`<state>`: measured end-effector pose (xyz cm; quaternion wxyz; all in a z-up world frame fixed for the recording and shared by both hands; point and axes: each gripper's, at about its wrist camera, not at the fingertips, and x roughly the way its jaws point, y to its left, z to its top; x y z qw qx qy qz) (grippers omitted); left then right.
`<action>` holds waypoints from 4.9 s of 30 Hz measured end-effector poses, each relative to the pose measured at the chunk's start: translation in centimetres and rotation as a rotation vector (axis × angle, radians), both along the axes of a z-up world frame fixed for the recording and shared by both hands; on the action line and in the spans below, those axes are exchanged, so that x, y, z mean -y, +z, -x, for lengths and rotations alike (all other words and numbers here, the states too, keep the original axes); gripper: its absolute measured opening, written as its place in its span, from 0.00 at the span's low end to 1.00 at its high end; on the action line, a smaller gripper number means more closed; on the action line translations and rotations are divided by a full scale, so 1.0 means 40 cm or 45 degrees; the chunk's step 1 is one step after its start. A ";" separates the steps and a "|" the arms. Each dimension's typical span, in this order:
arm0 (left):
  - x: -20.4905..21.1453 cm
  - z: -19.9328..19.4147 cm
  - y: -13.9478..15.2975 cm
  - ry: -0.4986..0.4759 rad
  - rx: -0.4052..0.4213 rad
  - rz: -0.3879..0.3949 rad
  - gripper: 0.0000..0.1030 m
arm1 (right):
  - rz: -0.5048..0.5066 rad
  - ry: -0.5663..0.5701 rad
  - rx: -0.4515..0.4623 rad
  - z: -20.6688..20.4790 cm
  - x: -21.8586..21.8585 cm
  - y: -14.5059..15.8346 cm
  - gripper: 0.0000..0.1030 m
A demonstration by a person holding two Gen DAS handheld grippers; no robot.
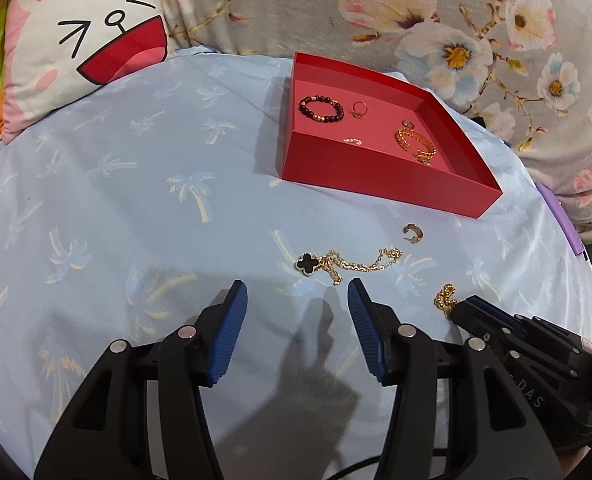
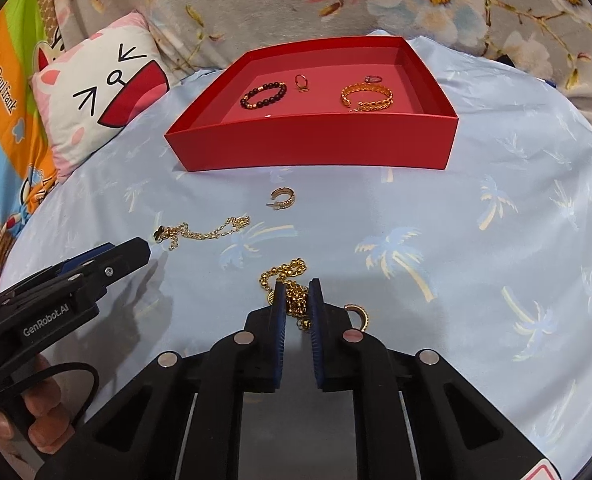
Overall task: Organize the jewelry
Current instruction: 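Close the right tool on the gold chain bracelet while the left tool closes on the black clover chain, then carry both chains into the red box and open both tools, then close the right tool on a gold hoop earring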
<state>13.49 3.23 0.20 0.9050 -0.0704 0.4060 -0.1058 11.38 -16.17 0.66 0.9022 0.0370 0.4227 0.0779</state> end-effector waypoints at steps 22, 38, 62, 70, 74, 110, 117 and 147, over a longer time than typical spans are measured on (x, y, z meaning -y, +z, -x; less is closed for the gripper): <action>0.063 -0.072 -0.013 -0.111 -0.017 -0.085 0.15 | -0.072 -0.028 0.022 0.011 0.024 0.008 0.06; 0.035 -0.003 0.107 -0.120 0.062 0.007 0.15 | -0.125 -0.063 0.147 0.074 0.060 0.117 0.06; 0.107 -0.161 0.438 -0.159 0.413 -0.002 0.15 | -0.069 -0.061 0.458 -0.121 0.108 0.461 0.06; 0.148 -0.285 0.461 -0.147 0.436 -0.014 0.15 | -0.146 -0.025 0.376 -0.282 0.085 0.433 0.06; 0.168 -0.345 0.440 -0.142 0.404 -0.032 0.15 | -0.142 -0.013 0.319 -0.350 0.061 0.388 0.06; 0.126 -0.429 0.265 -0.021 0.240 -0.048 0.35 | -0.149 -0.038 0.225 -0.402 0.063 0.234 0.20; 0.104 -0.333 0.244 -0.028 0.223 -0.055 0.36 | -0.171 -0.032 0.223 -0.278 0.073 0.222 0.20; 0.050 -0.001 0.011 -0.012 -0.066 -0.061 0.36 | -0.085 -0.125 0.045 0.119 0.075 0.034 0.20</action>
